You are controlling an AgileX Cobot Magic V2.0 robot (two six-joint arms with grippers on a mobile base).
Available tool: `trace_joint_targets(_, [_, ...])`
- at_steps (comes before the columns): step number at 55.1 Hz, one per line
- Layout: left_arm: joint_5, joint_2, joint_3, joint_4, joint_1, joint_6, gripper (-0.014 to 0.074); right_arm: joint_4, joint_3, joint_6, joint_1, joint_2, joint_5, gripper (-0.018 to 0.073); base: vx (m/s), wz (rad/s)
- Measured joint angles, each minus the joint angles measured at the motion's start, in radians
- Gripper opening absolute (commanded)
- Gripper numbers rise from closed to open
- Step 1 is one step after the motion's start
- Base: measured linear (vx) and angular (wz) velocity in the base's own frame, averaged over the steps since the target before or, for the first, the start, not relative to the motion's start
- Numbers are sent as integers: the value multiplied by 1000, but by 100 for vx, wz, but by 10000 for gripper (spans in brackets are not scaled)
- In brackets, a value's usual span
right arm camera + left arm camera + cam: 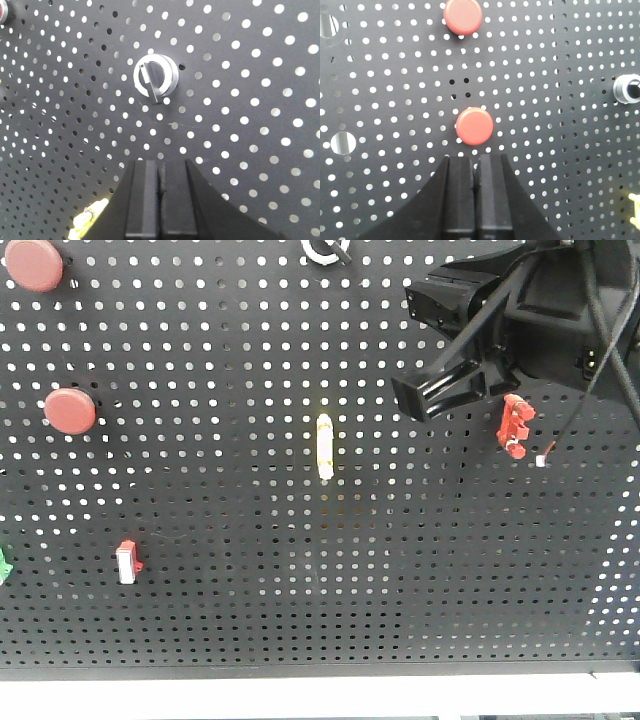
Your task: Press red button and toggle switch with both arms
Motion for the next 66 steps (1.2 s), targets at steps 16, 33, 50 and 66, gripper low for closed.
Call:
trace_joint_targets(16, [27,-205,284,-250,149,388,2,-1,0,0,0,3,2,0,0,0])
trace_joint_targets(33, [27,-560,816,-490,275,522,2,-1,0,0,0,5,3,0,0,0])
trace_joint_targets(50, [29,-806,1063,-473,289,354,2,-1,0,0,-1,7,4,0,0,0])
trace_joint_targets(66, [43,-808,1064,-473,283,327,2,-1,0,0,-2,8,4,0,0,0])
